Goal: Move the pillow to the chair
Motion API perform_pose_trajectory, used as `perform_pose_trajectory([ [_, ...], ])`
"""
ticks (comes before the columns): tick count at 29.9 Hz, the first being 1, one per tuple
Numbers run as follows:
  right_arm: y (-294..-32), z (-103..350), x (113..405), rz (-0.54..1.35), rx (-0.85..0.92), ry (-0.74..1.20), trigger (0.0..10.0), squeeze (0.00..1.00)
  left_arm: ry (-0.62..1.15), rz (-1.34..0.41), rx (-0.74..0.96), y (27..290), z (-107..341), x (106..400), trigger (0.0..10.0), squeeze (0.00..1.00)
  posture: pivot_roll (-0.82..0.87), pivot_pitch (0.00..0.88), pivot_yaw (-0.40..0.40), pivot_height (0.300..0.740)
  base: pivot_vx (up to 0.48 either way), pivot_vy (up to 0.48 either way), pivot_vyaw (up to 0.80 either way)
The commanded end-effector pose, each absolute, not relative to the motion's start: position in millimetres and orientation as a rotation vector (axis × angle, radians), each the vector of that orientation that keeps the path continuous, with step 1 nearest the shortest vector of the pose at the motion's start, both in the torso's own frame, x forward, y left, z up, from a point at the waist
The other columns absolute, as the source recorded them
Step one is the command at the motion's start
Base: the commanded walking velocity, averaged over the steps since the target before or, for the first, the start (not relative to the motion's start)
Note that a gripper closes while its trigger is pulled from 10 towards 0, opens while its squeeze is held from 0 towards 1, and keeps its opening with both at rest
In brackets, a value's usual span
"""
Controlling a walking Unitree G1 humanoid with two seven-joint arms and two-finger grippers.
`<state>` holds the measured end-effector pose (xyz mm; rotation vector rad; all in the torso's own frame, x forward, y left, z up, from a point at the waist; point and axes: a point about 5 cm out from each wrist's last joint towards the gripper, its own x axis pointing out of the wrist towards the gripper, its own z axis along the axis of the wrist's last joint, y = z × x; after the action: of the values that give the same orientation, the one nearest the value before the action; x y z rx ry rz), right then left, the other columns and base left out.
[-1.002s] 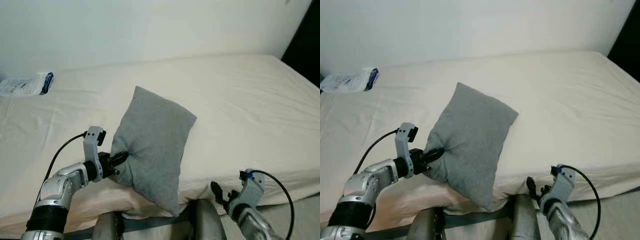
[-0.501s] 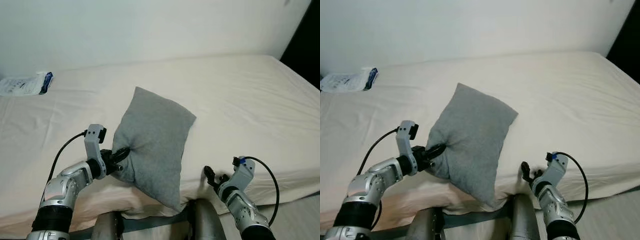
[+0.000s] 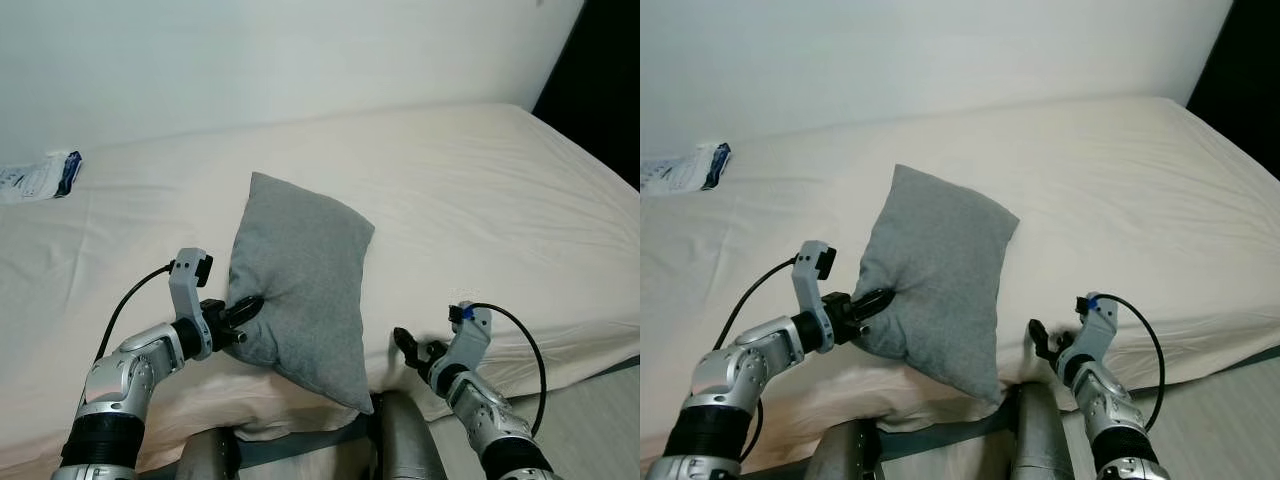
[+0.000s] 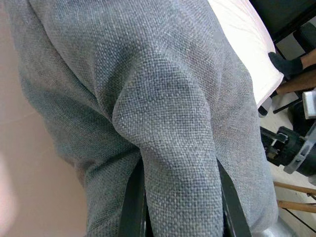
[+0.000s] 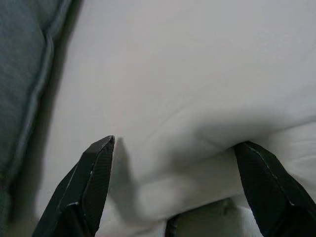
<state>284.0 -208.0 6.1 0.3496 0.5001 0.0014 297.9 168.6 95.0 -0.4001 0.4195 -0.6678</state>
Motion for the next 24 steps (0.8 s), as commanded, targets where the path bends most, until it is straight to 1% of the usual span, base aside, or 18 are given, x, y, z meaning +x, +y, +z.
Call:
perform_pose_trajectory([
  [1, -212.5, 12.6, 286.5, -0.009, 0.305, 0.448, 10.0, 0.0, 0.437, -0.697, -0.402, 167.4, 93.5, 294.3, 0.0, 0.0, -0.03, 0.107, -0.016, 0.581, 0.0, 0.0, 0.0],
  [3, -215.1, 8.6, 280.9, -0.017, 0.299, 0.457, 10.0, 0.0, 0.44, -0.699, -0.401, 167.6, 93.4, 294.0, 0.0, 0.0, -0.03, 0.107, -0.016, 0.581, 0.0, 0.0, 0.0],
  [5, -220.3, 3.9, 265.5, -0.033, 0.247, 0.441, 10.0, 0.0, 0.444, -0.705, -0.398, 167.8, 93.6, 293.4, 0.0, 0.0, -0.02, 0.109, -0.015, 0.581, 0.0, 0.0, 0.0],
  [6, -220.3, 3.9, 265.5, -0.033, 0.247, 0.441, 10.0, 0.0, 0.444, -0.705, -0.398, 167.8, 93.6, 293.4, 0.0, 0.0, -0.02, 0.109, -0.015, 0.581, 0.0, 0.0, 0.0],
  [7, -223.5, 10.0, 254.8, -0.048, 0.2, 0.366, 10.0, 0.0, 0.445, -0.706, -0.395, 168.6, 94.0, 293.2, 0.0, 0.0, -0.02, 0.109, -0.015, 0.581, 0.0, 0.0, 0.0],
  [8, -224.0, 15.6, 252.5, -0.049, 0.183, 0.319, 10.0, 0.0, 0.445, -0.707, -0.394, 168.8, 94.2, 293.2, 0.0, 0.0, -0.02, 0.109, -0.015, 0.581, 0.0, 0.0, 0.0],
  [9, -224.0, 15.6, 252.5, -0.049, 0.183, 0.319, 10.0, 0.0, 0.445, -0.707, -0.394, 168.8, 94.2, 293.2, 0.0, 0.0, -0.02, 0.109, -0.015, 0.581, 0.0, 0.0, 0.0],
  [12, -219.4, 28.1, 245.2, -0.022, 0.177, 0.228, 10.0, 0.0, 0.446, -0.708, -0.394, 169.2, 94.2, 293.0, 0.0, 0.0, -0.03, 0.108, -0.012, 0.581, 0.0, 0.0, 0.0],
  [16, -213.3, 27.6, 234.5, 0.016, 0.135, 0.212, 10.0, 0.0, 0.447, -0.713, -0.395, 168.0, 94.2, 292.9, 0.0, 0.0, -0.03, 0.107, -0.011, 0.581, 0.0, 0.0, 0.0],
  [22, -215.7, 32.4, 229.5, -0.026, 0.209, 0.145, 10.0, 0.0, 0.444, -0.712, -0.395, 167.2, 94.9, 294.2, 0.0, 0.0, -0.03, 0.107, -0.008, 0.581, 0.0, 0.0, 0.0],
  [23, -219.8, 38.7, 234.3, -0.075, 0.285, 0.11, 10.0, 0.0, 0.439, -0.706, -0.396, 167.7, 95.6, 295.7, 0.0, 0.0, -0.03, 0.107, -0.003, 0.581, 0.0, 0.0, 0.0],
  [24, -220.7, 40.1, 235.6, -0.087, 0.303, 0.104, 10.0, 0.0, 0.438, -0.705, -0.396, 167.8, 95.7, 296.1, 0.0, 0.0, -0.03, 0.107, -0.003, 0.581, 0.0, 0.0, 0.0],
])
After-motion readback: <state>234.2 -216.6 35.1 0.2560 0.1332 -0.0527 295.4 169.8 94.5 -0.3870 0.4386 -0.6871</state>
